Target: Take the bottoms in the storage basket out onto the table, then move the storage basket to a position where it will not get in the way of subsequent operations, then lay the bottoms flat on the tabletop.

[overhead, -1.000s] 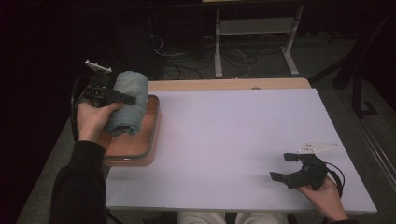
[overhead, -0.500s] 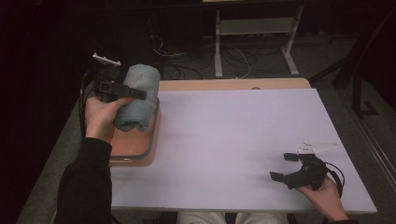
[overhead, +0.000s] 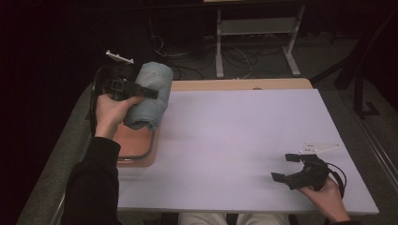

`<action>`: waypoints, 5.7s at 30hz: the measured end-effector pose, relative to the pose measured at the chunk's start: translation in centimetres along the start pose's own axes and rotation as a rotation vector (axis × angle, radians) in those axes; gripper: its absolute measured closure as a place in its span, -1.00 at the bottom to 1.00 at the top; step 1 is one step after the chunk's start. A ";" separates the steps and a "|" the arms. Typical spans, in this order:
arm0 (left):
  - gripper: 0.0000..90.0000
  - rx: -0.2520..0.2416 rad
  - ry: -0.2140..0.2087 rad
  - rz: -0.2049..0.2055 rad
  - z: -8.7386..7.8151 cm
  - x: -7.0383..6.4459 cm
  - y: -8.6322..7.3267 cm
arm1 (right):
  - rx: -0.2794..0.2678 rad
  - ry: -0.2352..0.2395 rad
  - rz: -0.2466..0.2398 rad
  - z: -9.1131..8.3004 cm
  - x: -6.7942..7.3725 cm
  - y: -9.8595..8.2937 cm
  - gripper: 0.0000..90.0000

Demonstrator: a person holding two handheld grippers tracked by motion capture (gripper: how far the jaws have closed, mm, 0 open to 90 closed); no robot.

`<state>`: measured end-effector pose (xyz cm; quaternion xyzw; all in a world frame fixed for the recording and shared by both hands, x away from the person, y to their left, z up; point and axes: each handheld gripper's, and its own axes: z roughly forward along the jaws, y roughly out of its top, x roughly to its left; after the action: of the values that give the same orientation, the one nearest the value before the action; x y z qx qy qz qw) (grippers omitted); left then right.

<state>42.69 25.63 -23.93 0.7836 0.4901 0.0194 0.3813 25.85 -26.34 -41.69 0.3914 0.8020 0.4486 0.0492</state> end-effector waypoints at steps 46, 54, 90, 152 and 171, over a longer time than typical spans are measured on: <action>0.11 0.122 -0.161 0.204 9.6 -8.4 0.3 | 0.000 -0.004 -0.001 -0.1 -0.2 -0.1 -1.00; 0.11 0.158 -0.174 0.213 11.9 -8.9 -0.5 | 0.002 -0.003 -0.001 -0.1 -0.2 -0.1 -1.00; 0.09 0.263 -0.240 0.229 20.2 -11.2 -4.5 | 0.010 0.004 -0.016 -0.1 -0.1 -0.1 -1.00; -0.68 0.109 -0.268 0.181 16.6 -9.8 -8.5 | 0.024 -0.004 -0.104 0.8 -0.1 3.3 -1.00; -0.68 0.031 -0.209 0.098 16.1 -7.3 -10.7 | -0.040 -0.050 -0.137 3.6 -1.9 7.2 -1.00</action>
<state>37.34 13.02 -39.39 0.8102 0.4090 -0.0514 0.4167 32.90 -23.01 -38.87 0.3458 0.8162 0.4502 0.1077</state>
